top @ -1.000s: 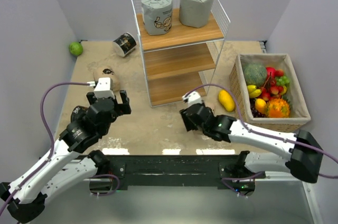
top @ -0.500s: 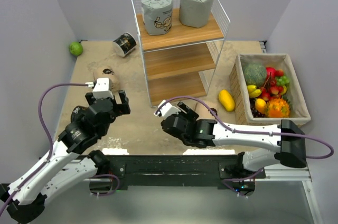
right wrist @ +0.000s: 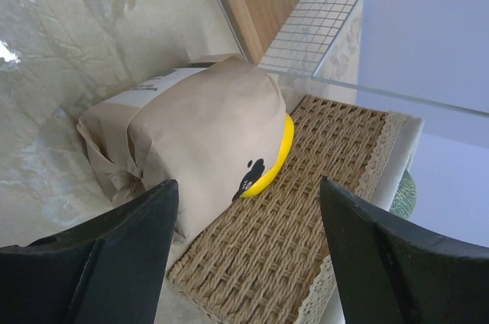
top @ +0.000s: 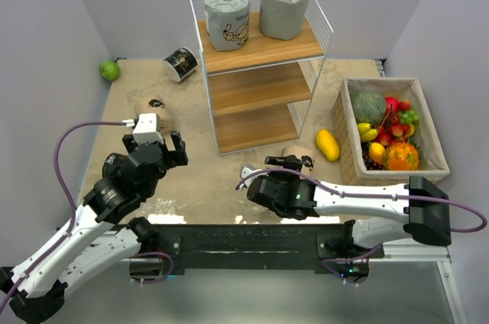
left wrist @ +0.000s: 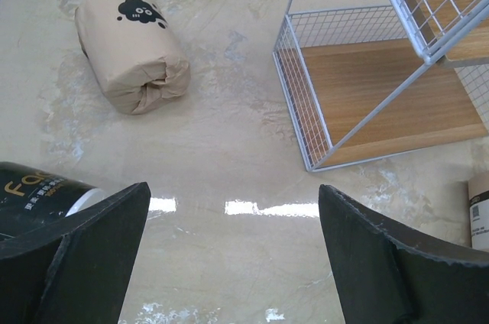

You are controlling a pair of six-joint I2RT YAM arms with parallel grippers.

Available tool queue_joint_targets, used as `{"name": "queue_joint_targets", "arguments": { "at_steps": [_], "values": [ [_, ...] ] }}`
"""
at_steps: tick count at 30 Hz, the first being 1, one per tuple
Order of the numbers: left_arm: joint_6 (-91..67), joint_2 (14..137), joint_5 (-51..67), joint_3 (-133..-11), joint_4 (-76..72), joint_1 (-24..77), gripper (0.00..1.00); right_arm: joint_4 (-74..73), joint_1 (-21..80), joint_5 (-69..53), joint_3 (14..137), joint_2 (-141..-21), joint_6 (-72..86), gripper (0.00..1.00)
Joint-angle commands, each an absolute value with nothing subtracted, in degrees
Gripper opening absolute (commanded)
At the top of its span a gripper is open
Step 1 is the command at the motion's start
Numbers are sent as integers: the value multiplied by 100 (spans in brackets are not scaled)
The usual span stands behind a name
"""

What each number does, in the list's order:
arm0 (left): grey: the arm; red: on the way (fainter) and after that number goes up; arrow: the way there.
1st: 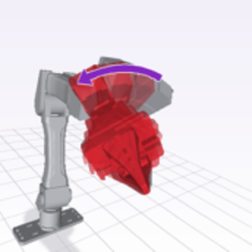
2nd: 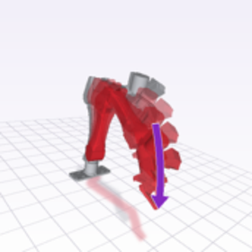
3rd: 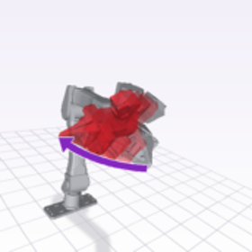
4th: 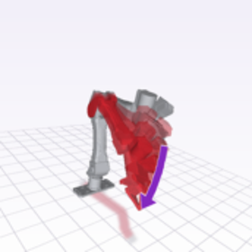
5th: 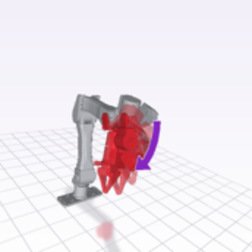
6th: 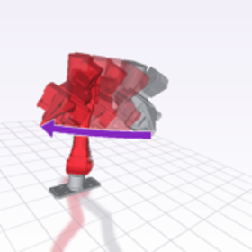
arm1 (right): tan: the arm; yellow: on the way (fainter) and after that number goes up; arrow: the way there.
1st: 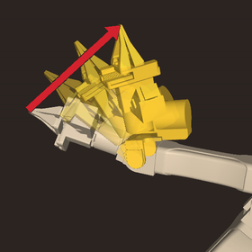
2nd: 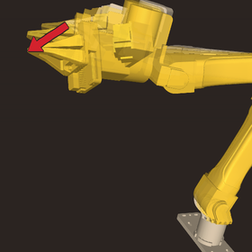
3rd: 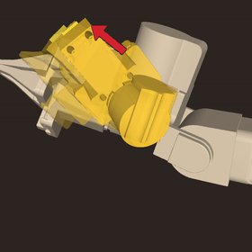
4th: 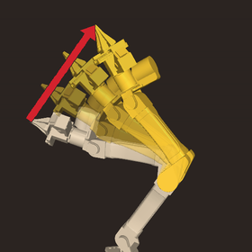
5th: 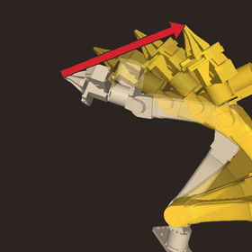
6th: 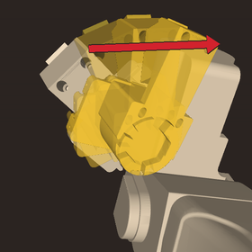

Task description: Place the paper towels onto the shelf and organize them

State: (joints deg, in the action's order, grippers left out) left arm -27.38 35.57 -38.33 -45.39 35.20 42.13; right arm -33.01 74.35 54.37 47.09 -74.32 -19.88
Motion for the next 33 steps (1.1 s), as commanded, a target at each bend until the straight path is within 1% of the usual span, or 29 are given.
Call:
{"name": "queue_joint_targets", "arguments": {
  "at_steps": [1, 3, 10, 13, 14, 17, 21, 23, 25, 27, 29, 33],
  "values": [
    [-2716, 3709, -3929, -4579, 3366, 4219, 96, -3208, 7444, 5222, 4562, -7418, -2163, 78],
    [-2725, 3692, -3937, -4570, 3384, 4219, 96, -3077, 7444, 5072, 4518, -7461, -2127, 78],
    [-2698, 3674, -3911, -4535, 3313, 4219, 96, -2725, 7392, 5177, 4298, -7831, -2101, 79],
    [-2690, 3718, -3911, -4553, 3340, 4219, 96, -2593, 7243, 5387, 4202, -7962, -2074, 79],
    [-2689, 3726, -3902, -4553, 3340, 4227, 96, -2558, 7190, 5631, 4192, -8085, -2048, 79],
    [-2689, 3727, -3885, -4544, 3331, 4227, 96, -2558, 6997, 5704, 4210, -8217, -1951, 79],
    [-2681, 3735, -3885, -4535, 3305, 4219, 96, -2347, 6733, 5818, 4192, -8340, -1934, 78],
    [-2681, 3744, -3885, -4544, 3305, 4227, 96, -2172, 6636, 5985, 4184, -8385, -1969, 77],
    [-2681, 3753, -3885, -4544, 3313, 4227, 96, -2136, 6627, 5881, 4201, -8359, -1969, 74],
    [-2681, 3770, -3885, -4535, 3313, 4227, 96, -2179, 6627, 5801, 4210, -8323, -1925, 72],
    [-2681, 3788, -3894, -4544, 3313, 4219, 96, -2425, 6627, 5669, 4228, -8314, -1776, 72],
    [-2681, 3788, -3893, -4535, 3296, 4227, 96, -2961, 6627, 5485, 4315, -8385, -1364, 76]
  ]
}}
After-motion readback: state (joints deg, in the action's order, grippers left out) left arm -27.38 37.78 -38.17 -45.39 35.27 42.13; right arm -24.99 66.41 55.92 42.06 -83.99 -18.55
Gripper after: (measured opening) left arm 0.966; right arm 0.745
